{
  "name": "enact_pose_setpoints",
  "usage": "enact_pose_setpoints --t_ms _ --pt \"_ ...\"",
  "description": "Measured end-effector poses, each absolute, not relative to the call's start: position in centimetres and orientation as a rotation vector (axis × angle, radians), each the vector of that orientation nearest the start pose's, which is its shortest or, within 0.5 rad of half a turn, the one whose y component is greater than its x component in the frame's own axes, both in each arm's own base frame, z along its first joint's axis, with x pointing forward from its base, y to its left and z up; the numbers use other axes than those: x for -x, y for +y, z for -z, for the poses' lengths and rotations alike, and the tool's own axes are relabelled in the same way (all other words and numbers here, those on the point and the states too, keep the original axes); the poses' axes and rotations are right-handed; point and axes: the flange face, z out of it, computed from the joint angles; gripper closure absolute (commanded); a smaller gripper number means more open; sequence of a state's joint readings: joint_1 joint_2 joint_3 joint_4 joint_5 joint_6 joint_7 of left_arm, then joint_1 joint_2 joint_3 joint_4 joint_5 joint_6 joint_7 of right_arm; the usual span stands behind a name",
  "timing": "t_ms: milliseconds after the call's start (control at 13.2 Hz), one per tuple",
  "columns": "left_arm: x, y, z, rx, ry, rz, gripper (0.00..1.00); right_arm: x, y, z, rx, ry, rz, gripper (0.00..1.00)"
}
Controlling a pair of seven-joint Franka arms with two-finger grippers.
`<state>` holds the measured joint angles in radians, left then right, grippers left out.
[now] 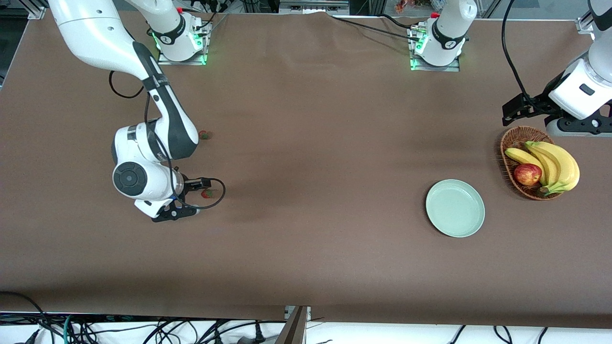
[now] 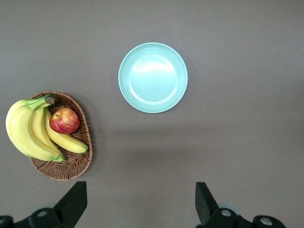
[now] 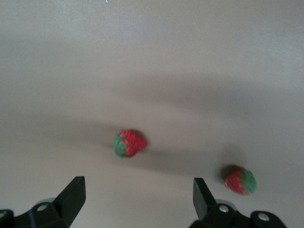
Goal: Collect all strawberries into plate
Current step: 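Reach the right gripper down and grasp a red strawberry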
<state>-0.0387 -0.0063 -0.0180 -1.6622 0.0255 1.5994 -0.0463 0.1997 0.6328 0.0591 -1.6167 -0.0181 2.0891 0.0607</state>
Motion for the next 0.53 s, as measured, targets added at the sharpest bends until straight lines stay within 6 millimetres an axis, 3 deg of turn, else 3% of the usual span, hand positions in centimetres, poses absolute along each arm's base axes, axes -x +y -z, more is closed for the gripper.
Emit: enact_pose_setpoints --t_ms 530 --pt "-55.1 -2.9 -58.7 3.112 0.018 -0.087 0.00 -64.9 16.8 -19.3 3.111 -0.308 -0.109 0.00"
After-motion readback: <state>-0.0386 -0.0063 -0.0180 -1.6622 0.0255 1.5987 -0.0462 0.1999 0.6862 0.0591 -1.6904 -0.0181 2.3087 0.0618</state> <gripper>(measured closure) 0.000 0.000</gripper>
